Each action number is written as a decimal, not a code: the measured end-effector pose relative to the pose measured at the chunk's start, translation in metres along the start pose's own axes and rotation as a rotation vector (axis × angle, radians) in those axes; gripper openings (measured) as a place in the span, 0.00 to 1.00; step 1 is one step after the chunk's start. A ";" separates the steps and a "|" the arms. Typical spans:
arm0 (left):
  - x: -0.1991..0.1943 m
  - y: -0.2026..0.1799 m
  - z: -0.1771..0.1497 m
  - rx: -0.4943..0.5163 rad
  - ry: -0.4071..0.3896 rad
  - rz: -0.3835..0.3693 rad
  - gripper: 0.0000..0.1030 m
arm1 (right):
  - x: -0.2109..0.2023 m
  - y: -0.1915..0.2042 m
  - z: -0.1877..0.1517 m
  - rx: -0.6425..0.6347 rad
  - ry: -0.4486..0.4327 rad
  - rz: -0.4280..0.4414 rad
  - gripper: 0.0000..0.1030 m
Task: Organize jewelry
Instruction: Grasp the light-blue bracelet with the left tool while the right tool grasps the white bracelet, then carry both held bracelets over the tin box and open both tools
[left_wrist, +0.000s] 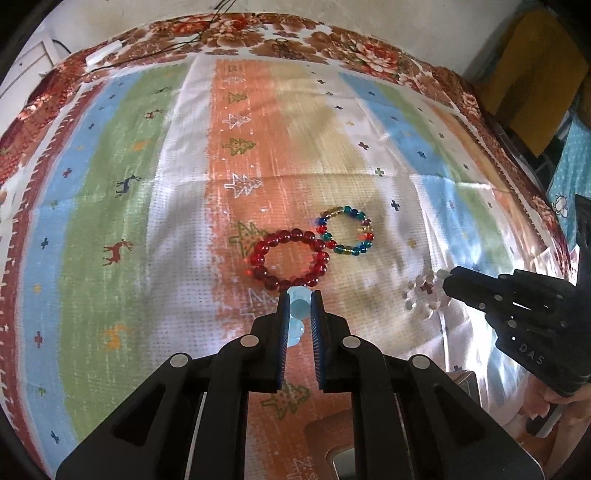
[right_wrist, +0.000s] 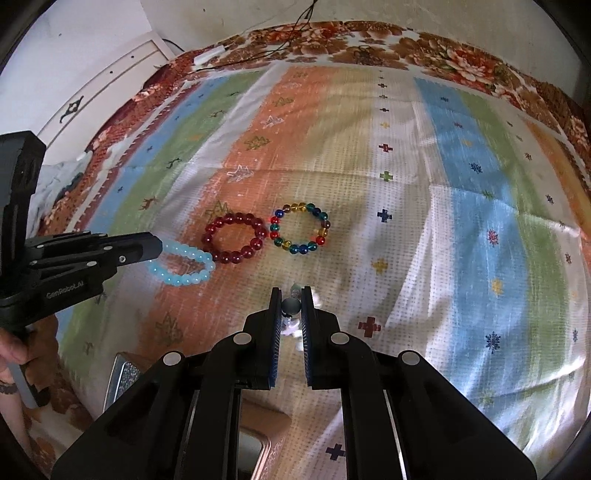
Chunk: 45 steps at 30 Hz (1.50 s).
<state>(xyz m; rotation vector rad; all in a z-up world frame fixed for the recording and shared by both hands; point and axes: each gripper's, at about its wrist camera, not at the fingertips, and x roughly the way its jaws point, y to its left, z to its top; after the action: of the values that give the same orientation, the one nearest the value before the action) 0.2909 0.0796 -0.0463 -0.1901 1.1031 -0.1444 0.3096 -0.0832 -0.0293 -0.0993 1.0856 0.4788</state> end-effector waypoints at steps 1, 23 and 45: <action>-0.002 0.000 0.000 0.001 -0.004 0.004 0.11 | -0.002 0.001 0.000 -0.001 -0.006 -0.001 0.11; -0.047 -0.014 -0.016 -0.013 -0.103 0.000 0.11 | -0.047 0.027 -0.009 -0.074 -0.107 0.024 0.11; -0.085 -0.044 -0.044 0.062 -0.194 0.009 0.11 | -0.082 0.037 -0.032 -0.107 -0.152 0.034 0.11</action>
<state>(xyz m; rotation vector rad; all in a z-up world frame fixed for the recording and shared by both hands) 0.2130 0.0508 0.0183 -0.1399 0.9048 -0.1487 0.2371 -0.0867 0.0323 -0.1363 0.9136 0.5666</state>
